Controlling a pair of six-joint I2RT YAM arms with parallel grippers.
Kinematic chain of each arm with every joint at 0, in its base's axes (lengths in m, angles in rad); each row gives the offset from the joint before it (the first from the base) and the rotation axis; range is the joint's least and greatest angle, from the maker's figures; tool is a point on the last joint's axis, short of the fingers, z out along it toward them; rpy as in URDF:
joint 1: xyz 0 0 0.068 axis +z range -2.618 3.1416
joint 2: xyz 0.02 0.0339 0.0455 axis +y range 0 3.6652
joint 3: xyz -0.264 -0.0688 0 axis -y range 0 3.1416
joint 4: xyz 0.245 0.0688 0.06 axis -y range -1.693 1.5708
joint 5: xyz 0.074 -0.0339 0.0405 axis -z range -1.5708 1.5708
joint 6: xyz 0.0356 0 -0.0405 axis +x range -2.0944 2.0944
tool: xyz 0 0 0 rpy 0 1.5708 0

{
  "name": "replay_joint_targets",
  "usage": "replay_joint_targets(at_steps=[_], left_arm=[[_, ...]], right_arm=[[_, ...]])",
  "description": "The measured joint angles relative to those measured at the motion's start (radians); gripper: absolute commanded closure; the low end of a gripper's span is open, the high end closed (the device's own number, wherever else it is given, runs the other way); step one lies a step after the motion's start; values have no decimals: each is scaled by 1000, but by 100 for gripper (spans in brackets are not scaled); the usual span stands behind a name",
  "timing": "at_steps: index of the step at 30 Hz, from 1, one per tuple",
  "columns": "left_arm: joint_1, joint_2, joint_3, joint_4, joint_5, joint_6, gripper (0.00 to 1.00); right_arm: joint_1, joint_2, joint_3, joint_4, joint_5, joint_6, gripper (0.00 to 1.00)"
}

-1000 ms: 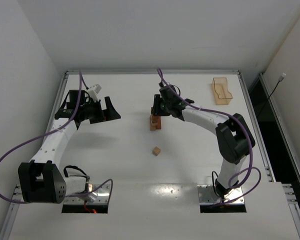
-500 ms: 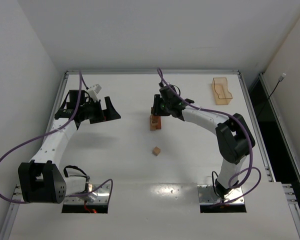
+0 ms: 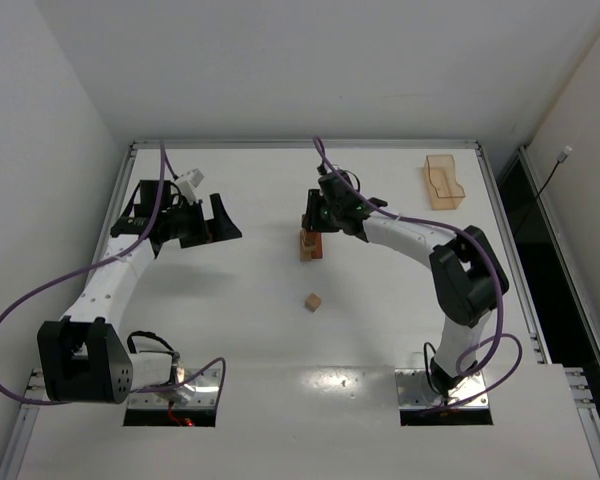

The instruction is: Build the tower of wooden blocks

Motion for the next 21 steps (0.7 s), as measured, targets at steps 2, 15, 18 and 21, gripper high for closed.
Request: replay_joint_targets(at_steps=[2,15,18,21], left_arm=[[0,0,0,0,0,0,0],[0,8,0,0,0,0,0],[0,8,0,0,0,0,0],[0,9,2,0,0,0,0]], right_arm=[[0,2,0,4,0,0,63],[0,21,0,4,-4,-24,22],[0,22,0,12,-12,-47,15],[6,17,-10,32,-17,-84,10]])
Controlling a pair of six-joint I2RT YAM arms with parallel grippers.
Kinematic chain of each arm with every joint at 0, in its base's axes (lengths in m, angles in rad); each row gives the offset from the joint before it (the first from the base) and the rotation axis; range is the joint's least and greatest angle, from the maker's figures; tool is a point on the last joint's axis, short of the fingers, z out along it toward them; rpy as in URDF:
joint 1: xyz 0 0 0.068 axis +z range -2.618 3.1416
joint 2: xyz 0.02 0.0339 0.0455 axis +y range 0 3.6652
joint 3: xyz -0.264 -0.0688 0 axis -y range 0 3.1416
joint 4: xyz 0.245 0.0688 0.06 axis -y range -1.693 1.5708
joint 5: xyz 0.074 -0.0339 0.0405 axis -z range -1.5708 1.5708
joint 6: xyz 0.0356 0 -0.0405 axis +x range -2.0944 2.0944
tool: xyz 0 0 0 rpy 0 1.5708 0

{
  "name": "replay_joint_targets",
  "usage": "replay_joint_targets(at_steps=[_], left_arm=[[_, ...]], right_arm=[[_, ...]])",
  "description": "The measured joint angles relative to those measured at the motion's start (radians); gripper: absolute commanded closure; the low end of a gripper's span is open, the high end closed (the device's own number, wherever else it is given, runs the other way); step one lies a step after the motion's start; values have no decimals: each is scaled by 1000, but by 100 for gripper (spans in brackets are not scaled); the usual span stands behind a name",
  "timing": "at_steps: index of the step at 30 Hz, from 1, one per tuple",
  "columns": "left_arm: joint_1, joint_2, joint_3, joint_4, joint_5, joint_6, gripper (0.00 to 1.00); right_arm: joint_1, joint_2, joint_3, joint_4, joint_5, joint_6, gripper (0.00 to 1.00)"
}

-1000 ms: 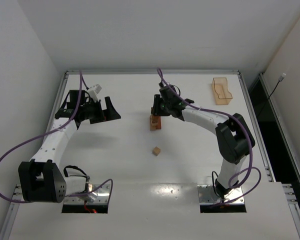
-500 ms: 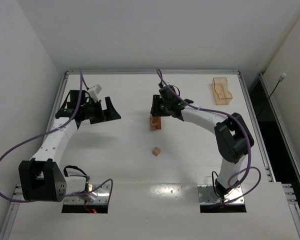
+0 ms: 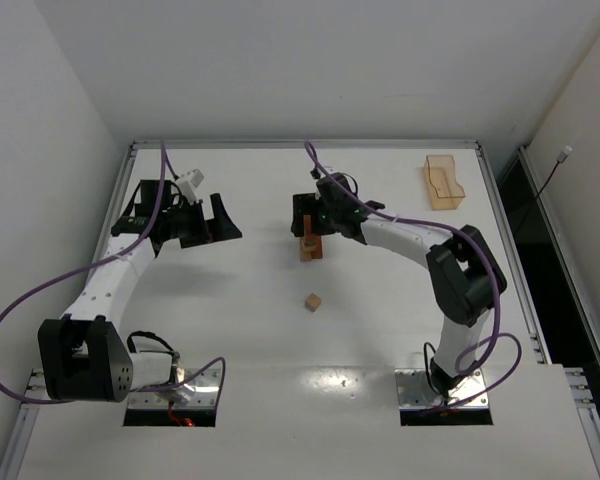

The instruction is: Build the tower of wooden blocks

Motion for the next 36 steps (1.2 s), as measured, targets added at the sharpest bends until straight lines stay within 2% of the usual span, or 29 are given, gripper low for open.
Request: replay_joint_targets(at_steps=[5,12,14,15,17,21,24,25,29,34,36], left_arm=[[0,-1,0,-3,-4,0,0],[-24,-60,-17,-36,-56,16,0],[-58,-99,-42,-59,-75,32,0],[-85,-119,-57,-70,-86,39,0],[-133,-143,-80,-91,-87,52,0],[-235,-132,-88,-113,-84,76,0],[-365,-79,-71,-111,-127,108,0],[-441,-47,-53,-121,-165,131,0],[-674,130,80,-146,-254,209,0],[-773,322,214,-144,-328,251,3],[-792,387,259,-146,-364,258,11]], right_arm=[[35,-79,-61,15,-22,-124,9],[64,-360,-144,-50,-43,-330,6],[44,-439,-146,-93,-19,-386,8],[29,-470,-146,-115,-9,-414,14],[-16,-518,-146,-170,18,-470,19],[-124,-544,-145,-318,81,-565,19],[-196,-549,-145,-409,140,-611,19],[-219,-557,-145,-431,159,-624,19],[-294,-633,-147,-488,217,-655,19],[-400,-749,-158,-528,247,-664,19],[-443,-781,-164,-542,254,-663,19]])
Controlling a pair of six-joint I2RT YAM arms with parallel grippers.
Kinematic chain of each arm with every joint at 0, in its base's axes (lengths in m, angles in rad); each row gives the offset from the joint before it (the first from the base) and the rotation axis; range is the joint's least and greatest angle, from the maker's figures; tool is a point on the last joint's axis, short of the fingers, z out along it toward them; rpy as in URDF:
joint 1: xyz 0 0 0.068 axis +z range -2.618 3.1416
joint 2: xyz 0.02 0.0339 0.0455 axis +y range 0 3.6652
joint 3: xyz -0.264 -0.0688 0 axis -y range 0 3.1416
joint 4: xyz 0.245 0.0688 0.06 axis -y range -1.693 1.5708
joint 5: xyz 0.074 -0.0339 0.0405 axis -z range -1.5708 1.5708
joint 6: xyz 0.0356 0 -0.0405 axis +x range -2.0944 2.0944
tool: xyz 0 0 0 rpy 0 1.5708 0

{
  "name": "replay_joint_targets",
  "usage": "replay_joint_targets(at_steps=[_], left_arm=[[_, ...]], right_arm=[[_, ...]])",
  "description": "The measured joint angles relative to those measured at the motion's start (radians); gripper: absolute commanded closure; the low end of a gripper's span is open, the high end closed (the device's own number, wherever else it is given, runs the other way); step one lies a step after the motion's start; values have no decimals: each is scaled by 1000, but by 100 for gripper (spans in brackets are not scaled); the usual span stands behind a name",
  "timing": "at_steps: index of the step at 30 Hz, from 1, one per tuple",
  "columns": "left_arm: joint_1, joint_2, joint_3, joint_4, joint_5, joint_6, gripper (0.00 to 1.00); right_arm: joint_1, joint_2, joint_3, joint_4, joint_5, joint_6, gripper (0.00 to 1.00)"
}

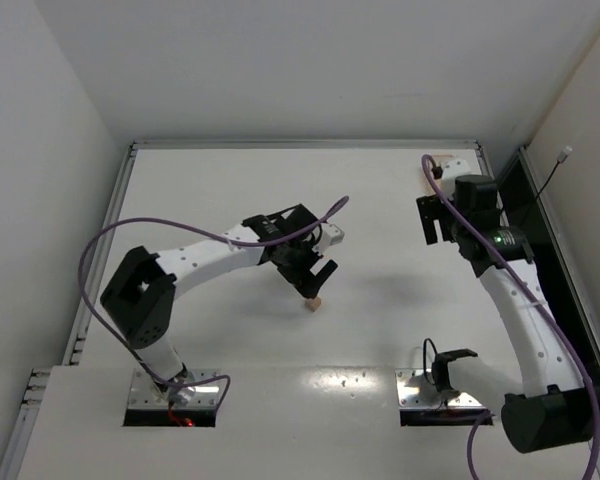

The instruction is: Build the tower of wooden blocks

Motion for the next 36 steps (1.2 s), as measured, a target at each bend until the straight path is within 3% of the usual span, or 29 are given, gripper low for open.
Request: replay_joint_targets(at_steps=[3,11,28,35,36], left_arm=[[-24,87,56,7,-33,2,22],[-70,159,69,7,-53,-2,32],[-114,262,95,11,-48,-53,38],[-114,300,105,11,-52,-68,47],[-114,302,106,12,-55,-72,52]], right_arm=[[-51,-41,-19,-23,2,3,19],[-118,-89,-62,-59,-13,13,19],[-145,-111,-100,-79,-54,22,19],[-153,-118,-120,-79,-56,27,19],[-154,-121,-123,-79,-58,28,19]])
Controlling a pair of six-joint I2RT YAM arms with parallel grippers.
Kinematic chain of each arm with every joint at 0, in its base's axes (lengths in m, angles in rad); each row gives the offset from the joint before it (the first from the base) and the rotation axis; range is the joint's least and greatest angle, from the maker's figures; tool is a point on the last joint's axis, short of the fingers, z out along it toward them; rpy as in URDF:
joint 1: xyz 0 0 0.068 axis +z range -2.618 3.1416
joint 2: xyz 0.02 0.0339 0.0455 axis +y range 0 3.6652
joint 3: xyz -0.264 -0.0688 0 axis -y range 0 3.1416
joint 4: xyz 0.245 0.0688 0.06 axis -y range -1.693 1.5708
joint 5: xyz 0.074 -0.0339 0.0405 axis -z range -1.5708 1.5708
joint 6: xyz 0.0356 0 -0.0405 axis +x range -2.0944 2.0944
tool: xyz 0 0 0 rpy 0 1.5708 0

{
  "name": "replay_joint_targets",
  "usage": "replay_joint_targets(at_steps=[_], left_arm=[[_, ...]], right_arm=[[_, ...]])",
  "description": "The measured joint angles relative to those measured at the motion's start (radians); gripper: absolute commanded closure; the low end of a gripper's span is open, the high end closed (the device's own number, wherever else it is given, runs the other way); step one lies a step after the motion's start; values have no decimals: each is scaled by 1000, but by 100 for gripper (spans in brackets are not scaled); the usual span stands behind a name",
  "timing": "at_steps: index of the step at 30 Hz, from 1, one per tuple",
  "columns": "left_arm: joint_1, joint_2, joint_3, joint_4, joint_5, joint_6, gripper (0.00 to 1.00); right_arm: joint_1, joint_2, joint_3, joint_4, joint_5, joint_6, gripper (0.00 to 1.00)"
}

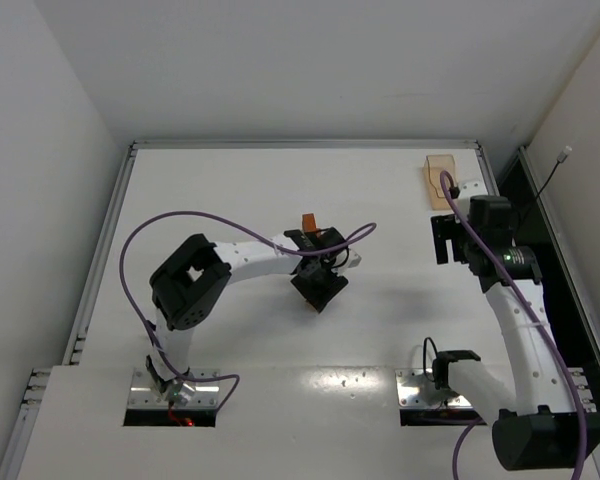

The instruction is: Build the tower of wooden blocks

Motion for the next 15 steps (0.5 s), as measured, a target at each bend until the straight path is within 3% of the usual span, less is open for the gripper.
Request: replay_joint_targets(at_steps=[2,3,5,6,10,15], left_arm=[[0,0,3,2,-8,-8,60],[0,0,4,3,-11,-9,73],[0,0,6,2,-18,-11,86],[0,0,9,3,-26,-12,99],[2,0,78,-58,-64,-4,100],[14,-16,351,-166,-73,55,100]], right_arm=[[0,-5,-3,0,0,2,19],[0,-6,-3,0,-1,2,19],[0,-7,-3,0,-5,5,19],[0,-7,-3,0,-7,6,19],[0,-7,-3,0,-25,13,19],[0,-6,-3,0,-78,28,19]])
